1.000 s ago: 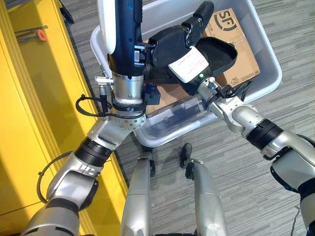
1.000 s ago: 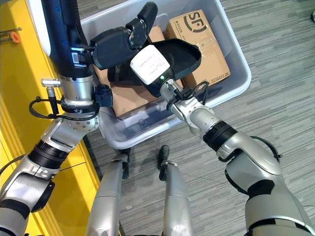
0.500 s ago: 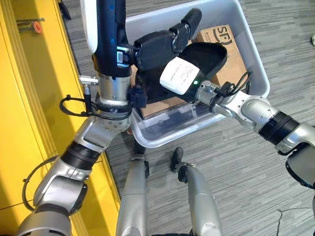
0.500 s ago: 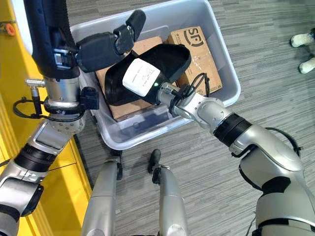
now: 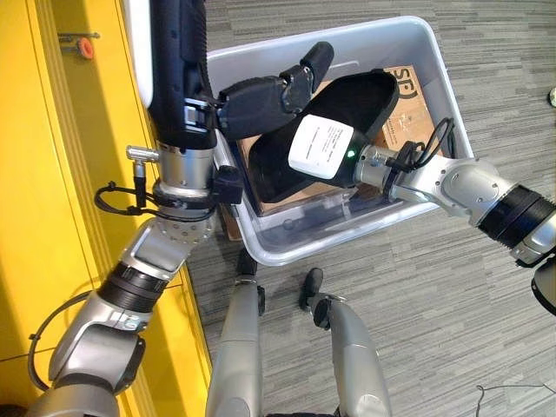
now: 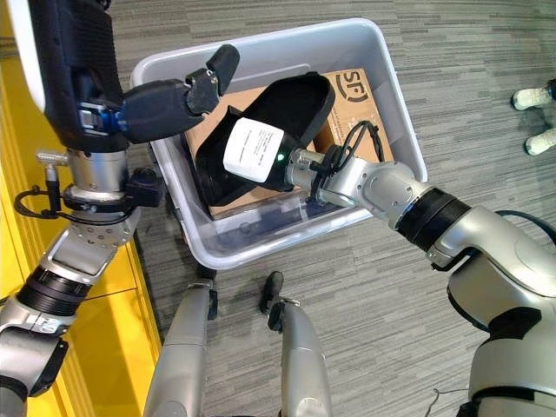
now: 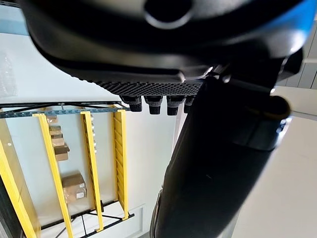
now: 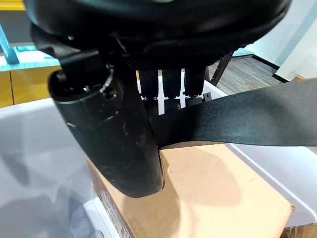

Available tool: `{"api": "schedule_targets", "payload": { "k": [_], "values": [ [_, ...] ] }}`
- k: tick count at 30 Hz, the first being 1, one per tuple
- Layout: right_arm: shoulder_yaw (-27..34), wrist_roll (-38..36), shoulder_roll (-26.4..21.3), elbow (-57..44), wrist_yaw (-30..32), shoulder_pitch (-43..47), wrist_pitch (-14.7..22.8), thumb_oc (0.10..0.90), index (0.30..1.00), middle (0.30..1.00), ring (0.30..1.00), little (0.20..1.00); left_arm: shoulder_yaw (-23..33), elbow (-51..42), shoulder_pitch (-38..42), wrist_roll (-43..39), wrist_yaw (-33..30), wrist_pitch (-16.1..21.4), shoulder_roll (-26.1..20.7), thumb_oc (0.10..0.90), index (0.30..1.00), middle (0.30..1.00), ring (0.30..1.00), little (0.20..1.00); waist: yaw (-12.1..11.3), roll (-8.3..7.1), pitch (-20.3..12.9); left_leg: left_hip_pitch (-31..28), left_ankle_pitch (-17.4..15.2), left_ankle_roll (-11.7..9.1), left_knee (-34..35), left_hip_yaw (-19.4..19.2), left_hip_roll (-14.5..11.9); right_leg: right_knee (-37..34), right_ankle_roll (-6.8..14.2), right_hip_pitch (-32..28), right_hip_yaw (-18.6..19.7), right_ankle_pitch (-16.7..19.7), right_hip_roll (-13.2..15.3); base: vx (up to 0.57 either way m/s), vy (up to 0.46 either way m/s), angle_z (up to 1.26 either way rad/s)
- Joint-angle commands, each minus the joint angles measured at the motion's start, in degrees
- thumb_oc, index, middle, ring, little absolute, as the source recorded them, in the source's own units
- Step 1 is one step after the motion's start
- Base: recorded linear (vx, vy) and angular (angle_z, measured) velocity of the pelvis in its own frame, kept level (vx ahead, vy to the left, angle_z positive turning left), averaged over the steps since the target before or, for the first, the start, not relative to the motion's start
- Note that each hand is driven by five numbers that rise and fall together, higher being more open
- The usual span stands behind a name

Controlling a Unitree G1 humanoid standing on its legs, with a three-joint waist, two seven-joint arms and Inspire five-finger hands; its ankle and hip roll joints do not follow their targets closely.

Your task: Move parts from the plastic box to the shelf.

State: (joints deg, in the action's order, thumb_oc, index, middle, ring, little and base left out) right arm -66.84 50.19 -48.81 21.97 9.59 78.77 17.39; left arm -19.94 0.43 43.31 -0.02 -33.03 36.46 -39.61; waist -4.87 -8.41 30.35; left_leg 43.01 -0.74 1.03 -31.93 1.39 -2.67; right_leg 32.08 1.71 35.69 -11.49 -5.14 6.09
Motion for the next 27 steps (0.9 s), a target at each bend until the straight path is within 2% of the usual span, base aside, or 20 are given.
{"api": "schedule_targets", "payload": {
  "k": [1, 5, 6, 7, 9, 10, 11, 12, 13, 17, 20, 21, 27],
  "values": [
    [0.7, -5.9, -6.1, -6.1, -0.5, 9.3, 0.1, 0.4, 0.3, 0.3, 0.3, 0.3, 3.5, -9.5, 1.8, -2.4, 1.7, 7.1, -1.8, 0.9, 1.0, 1.0, 1.0, 1.0, -3.0, -2.49, -0.6, -9.1, -8.7, 1.0, 4.9, -5.5, 2.2, 3.5, -0.8, -4.1, -1.6, -5.4, -4.7, 0.02, -0.053, 0.04],
    [0.0, -10.1, -6.8, -5.0, -1.5, 8.9, -0.4, 0.4, 0.3, 0.3, 0.3, 0.3, 3.9, -9.8, 1.1, -4.4, 3.6, 7.5, -2.2, 0.9, 1.0, 1.0, 1.0, 1.0, -3.4, -2.66, -0.6, -8.8, -8.8, 1.0, 4.5, -4.7, 2.4, 4.4, -1.3, -4.4, -1.5, -6.1, -4.8, 0.02, -0.079, 0.03],
    [0.1, -11.0, -7.5, -4.6, -1.7, 8.9, -0.5, 0.4, 0.3, 0.3, 0.3, 0.3, 3.8, -9.8, 1.3, -5.6, 5.0, 7.9, -2.4, 0.9, 1.0, 1.0, 1.0, 1.0, -3.3, -2.49, -0.6, -7.6, -7.3, 1.4, 4.5, -3.6, 2.7, 4.7, -2.0, -3.5, -0.8, -5.3, -5.0, 0.0, -0.194, 0.04],
    [0.2, -11.5, -8.2, -3.9, -1.7, 8.1, -0.7, 0.4, 0.3, 0.3, 0.3, 0.3, 3.7, -9.7, 1.3, -7.2, 7.5, 8.3, -2.3, 0.9, 1.0, 1.0, 1.0, 1.0, -2.9, -2.0, -0.6, -7.2, -7.5, 1.9, 3.7, -1.4, 3.4, 6.5, -1.8, -2.4, 2.0, -5.4, -5.5, 0.03, -0.309, 0.14],
    [1.6, -13.3, -9.4, -2.3, -0.8, 5.1, -1.8, 0.4, 0.3, 0.3, 0.3, 0.3, 2.6, -9.7, 2.4, -11.0, 13.0, 8.1, -1.0, 0.9, 1.0, 1.0, 1.0, 1.0, -0.1, -0.08, -0.6, -6.2, -8.4, 3.0, 1.9, 2.8, 5.0, 10.3, -0.7, 1.6, 10.3, -4.8, -7.2, 0.11, -0.383, 0.65],
    [2.0, -13.6, -9.4, -2.0, -0.6, 4.5, -2.2, 0.4, 0.3, 0.3, 0.3, 0.3, 2.1, -9.6, 2.8, -11.4, 13.5, 8.2, -0.7, 0.9, 1.0, 1.0, 1.0, 1.0, 0.5, 0.23, -0.6, -6.0, -8.6, 3.1, 1.8, 3.4, 5.3, 10.4, -0.5, 2.0, 11.7, -4.6, -7.5, 0.06, -0.416, 1.71],
    [4.2, -12.2, -9.5, -1.3, -0.9, 1.9, -1.7, 0.4, 0.3, 0.3, 0.3, 0.3, 0.4, -9.4, 4.2, -11.9, 14.2, 8.4, -0.5, 0.9, 1.0, 1.0, 1.0, 1.0, 2.1, 0.72, -0.6, -5.7, -9.0, 2.9, 2.1, 4.9, 6.2, 7.8, 0.1, 1.1, 14.5, -4.3, -7.8, 0.01, -0.313, 1.65],
    [4.3, -11.9, -9.9, -0.6, -0.1, 1.4, -1.4, 0.4, 0.3, 0.3, 0.3, 0.3, 0.1, -9.5, 4.6, -12.0, 14.5, 8.6, -0.6, 0.9, 1.0, 1.0, 1.0, 1.0, 2.3, 0.36, -0.6, -5.4, -8.6, 2.6, 2.4, 5.0, 6.4, 5.1, 0.4, 0.5, 14.9, -3.3, -7.5, -0.04, -0.397, 2.0],
    [5.6, -10.2, -10.2, 0.8, 1.9, -0.5, -0.5, 0.4, 0.3, 0.3, 0.3, 0.3, -0.6, -10.3, 5.0, -11.9, 13.6, 8.2, -1.0, 0.9, 1.0, 1.0, 1.0, 1.0, 2.3, 0.08, -0.6, -5.2, -7.9, 2.0, 3.4, 5.4, 6.2, 1.3, 1.1, -0.4, 14.3, -1.7, -6.6, -0.06, -0.23, 1.28],
    [7.0, -7.5, -10.1, 1.4, 2.8, -1.1, 0.7, 0.4, 0.3, 0.3, 0.3, 0.3, -1.2, -10.5, 5.4, -10.0, 11.1, 7.7, -1.3, 0.9, 1.0, 1.0, 1.0, 1.0, 1.7, 0.13, -0.6, -4.3, -6.6, 1.6, 4.9, 4.6, 5.0, 1.9, 1.1, 0.9, 11.0, -1.8, -5.7, -0.05, -0.144, 0.58],
    [6.1, -7.6, -11.2, 0.5, 4.8, -0.8, 1.5, 0.4, 0.3, 0.3, 0.3, 0.3, -0.9, -11.4, 5.1, -8.8, 10.4, 6.0, -1.7, 0.9, 1.0, 1.0, 1.0, 1.0, 1.3, -0.3, -0.6, -3.7, -6.4, 1.1, 4.6, 4.6, 4.5, 3.5, 0.1, 1.3, 9.4, -3.4, -6.2, 0.03, -0.154, -0.19],
    [5.4, -8.6, -11.8, -0.7, 4.2, 0.0, 2.3, 0.4, 0.3, 0.3, 0.3, 0.3, -0.8, -11.6, 4.7, -8.9, 10.5, 5.8, -2.0, 0.9, 1.0, 1.0, 1.0, 1.0, 1.0, -0.61, -0.6, -3.5, -6.7, 0.7, 4.1, 4.8, 4.4, 5.1, -0.8, 1.2, 8.6, -5.2, -6.3, 0.01, -0.139, -0.02],
    [3.0, -9.3, -13.8, -5.0, 3.5, 1.8, 2.9, 0.4, 0.3, 0.3, 0.3, 0.3, 0.9, -12.4, 3.2, -11.7, 13.8, 4.9, -2.8, 0.9, 1.0, 1.0, 1.0, 1.0, 0.0, -1.06, -0.6, -2.8, -5.2, -0.5, 4.2, 5.3, 3.0, 8.1, -2.7, 1.1, 6.1, -8.3, -6.1, 0.04, -0.149, 0.12]
  ]
}}
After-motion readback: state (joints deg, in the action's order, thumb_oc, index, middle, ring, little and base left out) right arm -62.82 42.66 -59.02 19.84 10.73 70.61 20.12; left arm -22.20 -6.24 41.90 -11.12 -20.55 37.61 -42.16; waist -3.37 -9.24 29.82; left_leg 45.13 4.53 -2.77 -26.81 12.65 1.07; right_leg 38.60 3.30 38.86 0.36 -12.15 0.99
